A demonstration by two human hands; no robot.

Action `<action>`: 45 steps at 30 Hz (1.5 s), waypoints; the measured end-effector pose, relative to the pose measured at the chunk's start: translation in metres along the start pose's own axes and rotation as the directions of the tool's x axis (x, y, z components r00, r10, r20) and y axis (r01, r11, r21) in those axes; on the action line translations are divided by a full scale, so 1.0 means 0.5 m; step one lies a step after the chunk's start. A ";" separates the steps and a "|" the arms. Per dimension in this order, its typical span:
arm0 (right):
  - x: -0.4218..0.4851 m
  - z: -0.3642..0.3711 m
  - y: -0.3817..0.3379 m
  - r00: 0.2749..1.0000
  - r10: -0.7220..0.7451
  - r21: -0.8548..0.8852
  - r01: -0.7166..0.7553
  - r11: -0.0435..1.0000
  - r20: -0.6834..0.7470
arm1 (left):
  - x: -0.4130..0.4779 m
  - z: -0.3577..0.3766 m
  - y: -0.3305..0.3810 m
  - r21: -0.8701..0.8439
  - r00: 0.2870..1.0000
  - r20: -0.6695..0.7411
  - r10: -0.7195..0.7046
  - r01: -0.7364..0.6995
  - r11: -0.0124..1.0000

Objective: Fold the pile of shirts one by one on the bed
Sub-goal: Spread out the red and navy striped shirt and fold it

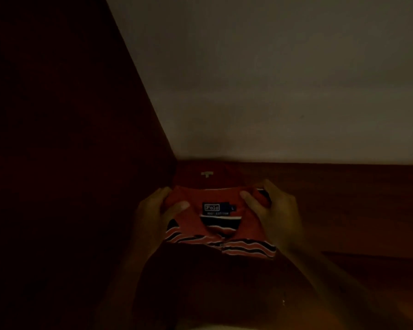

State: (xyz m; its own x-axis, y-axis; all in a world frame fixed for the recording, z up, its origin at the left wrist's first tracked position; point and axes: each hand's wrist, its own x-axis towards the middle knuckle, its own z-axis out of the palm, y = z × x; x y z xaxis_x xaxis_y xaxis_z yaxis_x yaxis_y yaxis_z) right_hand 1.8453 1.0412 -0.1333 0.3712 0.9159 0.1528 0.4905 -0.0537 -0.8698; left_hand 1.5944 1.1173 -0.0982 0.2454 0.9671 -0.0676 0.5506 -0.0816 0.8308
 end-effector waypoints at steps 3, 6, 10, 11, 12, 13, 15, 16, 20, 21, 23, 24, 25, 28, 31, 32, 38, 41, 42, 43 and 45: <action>0.040 0.070 0.051 0.996 0.075 0.033 -0.077 0.997 0.055 | 0.071 -0.002 -0.062 0.035 0.999 0.050 -0.013 0.011 0.999; 0.112 0.136 0.114 0.998 0.066 -0.059 -0.066 0.996 -0.004 | 0.188 0.030 -0.114 0.064 0.994 0.109 0.011 -0.018 0.998; 0.234 0.230 0.235 0.977 0.201 -0.035 -0.204 0.978 -0.076 | 0.373 0.130 -0.221 0.193 0.997 0.077 0.007 -0.022 0.981; 0.252 0.250 0.268 0.954 0.299 0.020 -0.299 0.954 -0.033 | 0.399 0.155 -0.255 0.186 0.994 0.107 -0.031 0.010 0.982; 0.259 0.265 0.296 0.918 0.396 0.055 -0.397 0.916 0.034 | 0.413 0.178 -0.289 0.186 0.987 0.144 -0.072 0.044 0.982; 0.257 0.277 0.319 0.884 0.459 0.055 -0.464 0.884 0.089 | 0.417 0.198 -0.319 0.188 0.981 0.167 -0.099 0.067 0.980; 0.234 0.287 0.346 0.880 0.464 0.008 -0.467 0.884 0.099 | 0.404 0.220 -0.358 0.166 0.987 0.141 -0.082 0.058 0.984; 0.221 0.287 0.349 0.903 0.421 -0.013 -0.422 0.907 0.080 | 0.398 0.225 -0.367 0.128 0.993 0.108 -0.056 0.042 0.991; 0.194 0.284 0.342 0.955 0.285 -0.251 -0.257 0.933 0.085 | 0.391 0.227 -0.351 0.023 0.997 0.070 -0.015 0.013 1.000; 0.194 0.284 0.336 0.958 0.274 -0.291 -0.240 0.926 0.080 | 0.394 0.222 -0.341 0.025 0.997 0.071 -0.017 0.015 1.000; 0.201 0.282 0.322 0.975 0.219 -0.287 -0.197 0.937 0.043 | 0.401 0.207 -0.322 0.034 0.998 0.063 -0.006 0.004 0.999; 0.207 0.281 0.315 0.984 0.175 -0.263 -0.165 0.951 0.015 | 0.406 0.197 -0.313 0.048 0.999 0.044 0.008 -0.010 0.999; 0.215 0.281 0.308 0.990 0.141 -0.234 -0.140 0.962 -0.014 | 0.411 0.188 -0.306 0.069 1.000 0.017 0.018 -0.020 0.997; 0.241 0.281 0.301 0.985 0.165 -0.128 -0.170 0.977 -0.049 | 0.422 0.179 -0.296 0.071 0.999 -0.046 0.022 -0.019 0.997; 0.252 0.286 0.320 0.932 0.338 -0.141 -0.321 0.937 0.128 | 0.426 0.203 -0.319 0.073 0.998 0.021 -0.063 0.062 0.995; 0.248 0.288 0.326 0.907 0.382 -0.175 -0.353 0.919 0.178 | 0.421 0.212 -0.331 0.093 0.991 0.053 -0.120 0.115 0.989; 0.177 0.285 0.326 0.957 0.229 -0.435 -0.133 0.891 0.178 | 0.303 0.243 -0.379 0.356 0.996 0.055 0.067 -0.082 0.931; 0.131 0.272 0.327 0.932 0.091 -0.585 0.142 0.798 0.350 | 0.249 0.233 -0.401 0.511 0.941 0.240 0.237 -0.330 0.794; 0.117 0.267 0.331 0.895 0.123 -0.618 0.193 0.762 0.430 | 0.233 0.232 -0.409 0.528 0.928 0.317 0.196 -0.344 0.776; 0.106 0.262 0.336 0.850 0.186 -0.649 0.216 0.729 0.493 | 0.220 0.231 -0.414 0.549 0.921 0.368 0.128 -0.326 0.769; 0.096 0.247 0.339 0.780 0.302 -0.693 0.221 0.686 0.548 | 0.202 0.226 -0.423 0.625 0.921 0.389 0.020 -0.280 0.729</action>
State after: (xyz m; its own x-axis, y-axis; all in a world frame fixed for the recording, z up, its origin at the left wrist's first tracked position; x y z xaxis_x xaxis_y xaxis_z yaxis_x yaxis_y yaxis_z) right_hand 1.8489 1.1254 -0.3311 0.0056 0.9161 -0.4009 0.9650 -0.1101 -0.2381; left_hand 1.5929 1.2050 -0.3429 0.5477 0.7951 -0.2607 0.8311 -0.4809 0.2793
